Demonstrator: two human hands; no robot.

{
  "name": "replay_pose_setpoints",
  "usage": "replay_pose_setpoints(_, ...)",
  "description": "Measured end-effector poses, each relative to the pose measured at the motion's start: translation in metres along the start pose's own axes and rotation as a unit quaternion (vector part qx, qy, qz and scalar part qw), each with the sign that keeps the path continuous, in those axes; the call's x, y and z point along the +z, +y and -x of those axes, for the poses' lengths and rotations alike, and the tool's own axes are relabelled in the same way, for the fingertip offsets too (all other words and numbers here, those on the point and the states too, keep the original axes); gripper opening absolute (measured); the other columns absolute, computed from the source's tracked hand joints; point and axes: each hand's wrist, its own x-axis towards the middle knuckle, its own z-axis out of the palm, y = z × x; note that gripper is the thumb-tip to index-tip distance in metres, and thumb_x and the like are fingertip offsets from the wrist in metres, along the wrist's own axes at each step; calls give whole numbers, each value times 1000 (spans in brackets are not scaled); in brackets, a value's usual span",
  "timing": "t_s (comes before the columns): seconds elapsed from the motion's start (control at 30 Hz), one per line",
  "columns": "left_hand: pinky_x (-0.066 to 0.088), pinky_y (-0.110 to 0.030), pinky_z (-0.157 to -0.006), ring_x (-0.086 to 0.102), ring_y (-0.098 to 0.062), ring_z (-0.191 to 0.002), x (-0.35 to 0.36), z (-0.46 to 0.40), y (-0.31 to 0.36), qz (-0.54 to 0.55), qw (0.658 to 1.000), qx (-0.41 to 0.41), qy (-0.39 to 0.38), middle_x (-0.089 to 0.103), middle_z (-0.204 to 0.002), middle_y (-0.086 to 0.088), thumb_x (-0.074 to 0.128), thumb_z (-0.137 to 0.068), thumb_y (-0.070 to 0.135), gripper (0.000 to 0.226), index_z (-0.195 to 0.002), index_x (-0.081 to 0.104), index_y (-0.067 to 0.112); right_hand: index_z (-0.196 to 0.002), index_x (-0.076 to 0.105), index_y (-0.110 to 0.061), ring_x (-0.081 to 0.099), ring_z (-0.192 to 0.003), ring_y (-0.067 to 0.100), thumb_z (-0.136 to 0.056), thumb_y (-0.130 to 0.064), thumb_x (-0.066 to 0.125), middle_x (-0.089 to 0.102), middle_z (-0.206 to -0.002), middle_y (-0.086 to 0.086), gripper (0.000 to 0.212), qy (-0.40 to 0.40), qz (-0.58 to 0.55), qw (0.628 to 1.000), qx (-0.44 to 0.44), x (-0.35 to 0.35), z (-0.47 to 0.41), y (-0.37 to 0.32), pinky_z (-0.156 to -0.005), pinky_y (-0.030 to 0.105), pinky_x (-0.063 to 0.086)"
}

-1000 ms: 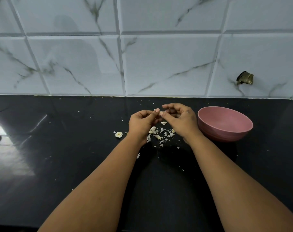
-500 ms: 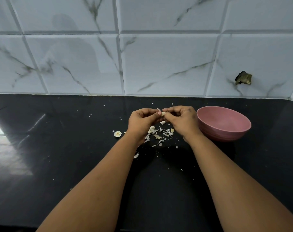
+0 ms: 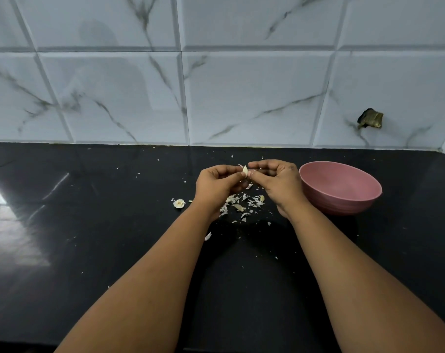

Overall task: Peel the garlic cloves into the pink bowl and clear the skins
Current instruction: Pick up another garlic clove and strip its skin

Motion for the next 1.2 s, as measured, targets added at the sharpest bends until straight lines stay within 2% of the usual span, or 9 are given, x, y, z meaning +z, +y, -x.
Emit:
replay_pose_setpoints(0.13, 53, -18, -59, 71, -16, -65, 1, 1, -1, -14, 1000, 10, 5, 73, -75, -12, 74, -82, -2, 7, -88, 72, 0, -77, 76, -19, 71, -72, 18, -74, -5, 81, 75, -79, 12, 15, 3, 12, 1000, -6, 0, 0, 1, -69, 24, 57)
replay_pose_setpoints(0.3, 61, -33, -79, 72, -30, -80, 0, 1, -3, -15, 999, 30, 2, 72, -87, -26, 76, -79, -3, 12, -90, 72, -5, -75, 77, -21, 71, -68, 17, -73, -6, 80, 74, -74, 8, 16, -1, 32, 999, -13, -1, -1, 1, -65, 23, 54)
replay_pose_setpoints(0.47, 60, -38, -84, 73, -35, -86, 0, 1, -4, -34, 999, 33, 3, 73, -87, -24, 78, -79, -1, 10, -88, 73, -1, -71, 76, -23, 68, -60, 8, -71, -6, 81, 72, -64, 0, 19, 12, 50, 999, -17, 0, 0, 0, -60, 17, 52)
replay_pose_setpoints(0.57, 60, -38, -85, 72, -36, -88, 1, 2, -4, -24, 999, 28, 4, 73, -87, -24, 77, -79, -2, 9, -86, 73, -1, -74, 76, -20, 69, -64, 12, -72, -5, 80, 73, -69, 6, 16, 17, 48, 999, -12, 0, 0, 0, -63, 21, 56)
replay_pose_setpoints(0.7, 61, -33, -81, 72, -31, -82, 2, 1, -3, 15, 1000, 10, -2, 73, -86, -22, 73, -81, -6, 5, -85, 72, -2, -76, 76, -19, 71, -66, 17, -76, -4, 77, 75, -73, 9, 15, 5, 26, 1000, 2, -1, -1, 0, -63, 22, 55)
replay_pose_setpoints(0.83, 60, -28, -76, 73, -24, -79, 0, 2, -3, -12, 1000, 14, -15, 74, -83, -17, 73, -81, -4, 6, -86, 73, 0, -75, 77, -21, 73, -71, 21, -73, -11, 82, 75, -73, 6, 11, -5, 44, 999, 0, -4, -1, 1, -70, 29, 60)
replay_pose_setpoints(0.9, 60, -30, -78, 73, -26, -80, 0, 2, -3, -25, 999, 19, -13, 74, -84, -18, 74, -81, -3, 6, -86, 73, 1, -73, 77, -22, 73, -72, 22, -72, -12, 82, 75, -73, 6, 12, -6, 48, 999, 1, -4, -1, 2, -71, 31, 60)
replay_pose_setpoints(1.03, 60, -35, -83, 73, -30, -83, 0, 2, -5, -45, 998, 29, -11, 74, -86, -20, 76, -80, 0, 7, -86, 74, 3, -69, 77, -26, 72, -67, 15, -70, -12, 82, 74, -70, 4, 15, -5, 52, 999, -2, -3, -1, 1, -68, 27, 58)
replay_pose_setpoints(1.2, 58, -25, -72, 74, -20, -76, 0, 2, -5, -79, 996, 48, -12, 76, -78, -11, 78, -79, 1, 8, -83, 75, 7, -65, 75, -25, 68, -60, 6, -70, -8, 82, 72, -64, -3, 18, 7, 77, 997, -10, -1, -1, 2, -59, 18, 52)
